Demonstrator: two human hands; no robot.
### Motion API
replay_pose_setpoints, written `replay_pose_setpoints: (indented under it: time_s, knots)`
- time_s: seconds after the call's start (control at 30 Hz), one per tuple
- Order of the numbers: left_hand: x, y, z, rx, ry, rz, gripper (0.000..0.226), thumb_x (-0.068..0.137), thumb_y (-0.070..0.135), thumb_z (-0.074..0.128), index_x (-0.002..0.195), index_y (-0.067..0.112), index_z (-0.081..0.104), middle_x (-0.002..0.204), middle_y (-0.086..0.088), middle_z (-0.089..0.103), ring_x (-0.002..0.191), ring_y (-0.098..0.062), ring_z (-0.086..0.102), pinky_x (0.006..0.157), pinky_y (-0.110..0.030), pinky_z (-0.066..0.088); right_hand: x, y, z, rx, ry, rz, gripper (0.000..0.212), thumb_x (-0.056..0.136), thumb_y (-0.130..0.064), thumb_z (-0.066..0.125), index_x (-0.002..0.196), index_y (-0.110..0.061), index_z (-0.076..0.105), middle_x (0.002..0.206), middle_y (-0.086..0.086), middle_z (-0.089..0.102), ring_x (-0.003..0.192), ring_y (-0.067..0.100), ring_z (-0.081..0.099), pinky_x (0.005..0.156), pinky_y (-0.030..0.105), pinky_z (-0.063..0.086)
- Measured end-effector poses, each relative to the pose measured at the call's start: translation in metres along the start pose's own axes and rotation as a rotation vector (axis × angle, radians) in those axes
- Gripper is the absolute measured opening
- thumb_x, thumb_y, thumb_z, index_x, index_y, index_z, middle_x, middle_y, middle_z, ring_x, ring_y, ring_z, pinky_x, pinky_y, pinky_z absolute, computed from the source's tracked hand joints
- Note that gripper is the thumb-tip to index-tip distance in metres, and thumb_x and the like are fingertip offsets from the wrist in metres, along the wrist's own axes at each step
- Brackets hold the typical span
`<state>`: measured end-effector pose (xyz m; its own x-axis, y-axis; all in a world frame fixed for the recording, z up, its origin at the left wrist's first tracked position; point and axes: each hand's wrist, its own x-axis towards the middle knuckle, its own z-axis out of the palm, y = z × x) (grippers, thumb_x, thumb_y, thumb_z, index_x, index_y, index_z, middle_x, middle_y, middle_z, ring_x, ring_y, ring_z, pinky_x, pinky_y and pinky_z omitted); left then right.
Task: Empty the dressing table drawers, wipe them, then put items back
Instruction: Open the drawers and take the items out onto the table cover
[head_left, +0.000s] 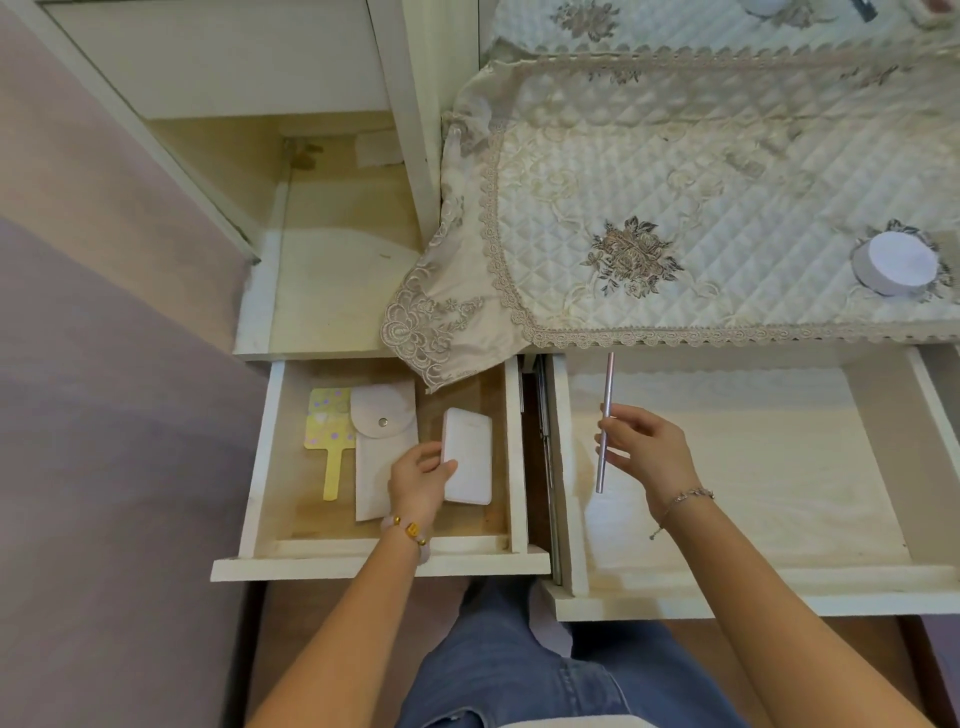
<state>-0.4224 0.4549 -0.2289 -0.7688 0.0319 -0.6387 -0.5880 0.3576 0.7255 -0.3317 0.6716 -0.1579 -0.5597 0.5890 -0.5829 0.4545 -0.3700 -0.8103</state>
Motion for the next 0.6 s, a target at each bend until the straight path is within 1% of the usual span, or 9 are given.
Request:
replay_pose_setpoints:
  time_s: [0.1, 0.17, 0.27, 0.43, 0.5, 0.6]
  knots:
    - [-0.015, 0.003, -0.005, -0.095, 0.039, 0.005, 0.024, 0.081, -0.001, 0.065, 0.096, 0.018, 0.062, 0.104, -0.013, 0.067, 0.100, -0.025, 0.063, 0.093, -0.041, 0.050, 0.002, -0.003, -0.006, -0.021, -0.044, -0.009, 0.017, 0.087, -0.001, 0.057, 0.103, -0.006, 0.063, 0.080, 0.008, 0.061, 0.076, 0.019, 0.062, 0.064, 0.022, 0.057]
    - [-0.027, 0.009, -0.007, -0.162, 0.062, 0.016, 0.025, 0.082, -0.001, 0.065, 0.101, 0.014, 0.062, 0.105, -0.013, 0.067, 0.102, -0.025, 0.063, 0.093, -0.043, 0.050, 0.004, -0.007, -0.011, -0.026, -0.075, -0.018, 0.017, 0.087, -0.001, 0.057, 0.103, -0.005, 0.063, 0.079, 0.008, 0.061, 0.075, 0.019, 0.062, 0.064, 0.022, 0.057]
    - [-0.047, 0.022, -0.006, -0.227, 0.089, 0.049, 0.031, 0.084, 0.000, 0.064, 0.114, 0.009, 0.061, 0.108, -0.012, 0.066, 0.102, -0.024, 0.063, 0.093, -0.042, 0.050, 0.006, -0.015, -0.021, -0.036, -0.113, -0.034, 0.016, 0.087, -0.001, 0.057, 0.102, -0.006, 0.063, 0.078, 0.008, 0.061, 0.074, 0.019, 0.061, 0.066, 0.024, 0.056]
    - [-0.077, 0.048, 0.011, -0.327, 0.096, 0.106, 0.032, 0.085, 0.000, 0.062, 0.116, 0.009, 0.059, 0.108, -0.013, 0.067, 0.103, -0.024, 0.063, 0.095, -0.043, 0.048, 0.016, -0.027, -0.043, -0.053, -0.142, -0.054, 0.017, 0.087, -0.001, 0.057, 0.103, -0.005, 0.063, 0.079, 0.009, 0.061, 0.075, 0.020, 0.061, 0.069, 0.028, 0.054]
    - [-0.085, 0.060, 0.024, -0.362, 0.077, 0.125, 0.030, 0.085, -0.002, 0.060, 0.114, 0.007, 0.059, 0.107, -0.013, 0.066, 0.099, -0.022, 0.063, 0.091, -0.039, 0.051, 0.022, -0.032, -0.054, -0.056, -0.138, -0.057, 0.017, 0.087, -0.001, 0.057, 0.103, -0.004, 0.062, 0.079, 0.010, 0.061, 0.074, 0.020, 0.061, 0.068, 0.028, 0.055]
    - [-0.093, 0.081, 0.052, -0.389, 0.024, 0.143, 0.029, 0.086, -0.003, 0.059, 0.114, 0.005, 0.057, 0.098, -0.008, 0.066, 0.086, -0.015, 0.063, 0.070, -0.025, 0.054, 0.031, -0.044, -0.076, -0.055, -0.131, -0.070, 0.015, 0.087, 0.000, 0.057, 0.101, -0.005, 0.061, 0.080, 0.011, 0.060, 0.071, 0.019, 0.060, 0.060, 0.021, 0.057]
